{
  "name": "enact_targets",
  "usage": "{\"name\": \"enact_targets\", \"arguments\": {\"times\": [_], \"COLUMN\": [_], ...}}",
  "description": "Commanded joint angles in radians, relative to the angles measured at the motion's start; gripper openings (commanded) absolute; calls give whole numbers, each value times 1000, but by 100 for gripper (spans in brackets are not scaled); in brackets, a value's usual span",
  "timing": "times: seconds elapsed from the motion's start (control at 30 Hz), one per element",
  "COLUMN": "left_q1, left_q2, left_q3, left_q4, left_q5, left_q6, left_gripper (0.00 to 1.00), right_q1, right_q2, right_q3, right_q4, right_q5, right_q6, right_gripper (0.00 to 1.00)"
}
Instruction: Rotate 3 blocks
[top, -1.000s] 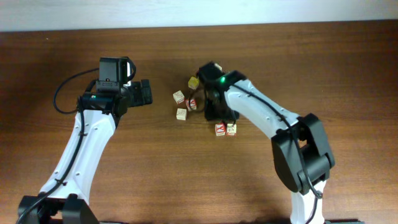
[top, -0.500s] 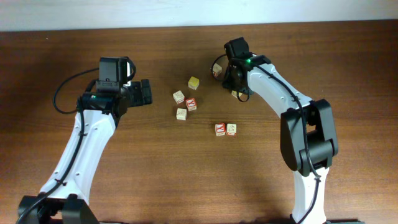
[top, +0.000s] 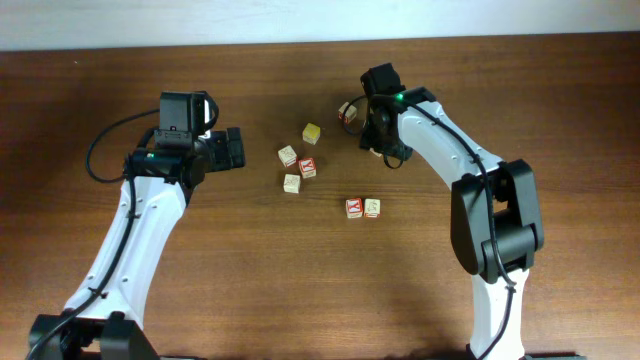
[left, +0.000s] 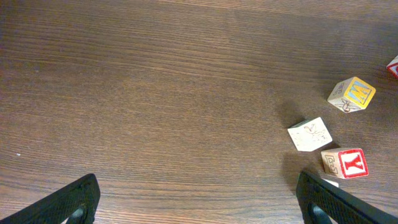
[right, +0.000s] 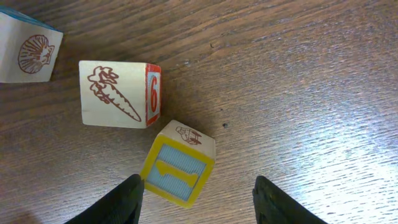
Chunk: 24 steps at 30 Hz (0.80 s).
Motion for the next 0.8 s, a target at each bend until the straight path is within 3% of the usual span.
{"name": "enact_targets", "arguments": {"times": [0.0, 0.23, 0.33, 0.57, 0.77], "left_q1": [0, 0, 0, 0, 0], "left_q2": [3, 3, 3, 3, 3], "left_q3": [16, 16, 16, 16, 16], "left_q4": [2, 2, 2, 2, 2], "left_q5": [-7, -8, -8, -7, -8], "left_q6": [-13, -13, -13, -13, -13], "left_gripper": [99, 99, 99, 99, 99], "right_q1": [-4, -3, -3, -3, -3], "right_q2": [-26, 24, 24, 27, 50], "right_q3": [16, 15, 14, -23, -23], "right_q4": [23, 69, 69, 88, 89], "right_q5": [24, 24, 24, 32, 28], "right_q6": [13, 56, 56, 56, 56], "right_gripper": [52, 51, 45, 49, 45]}}
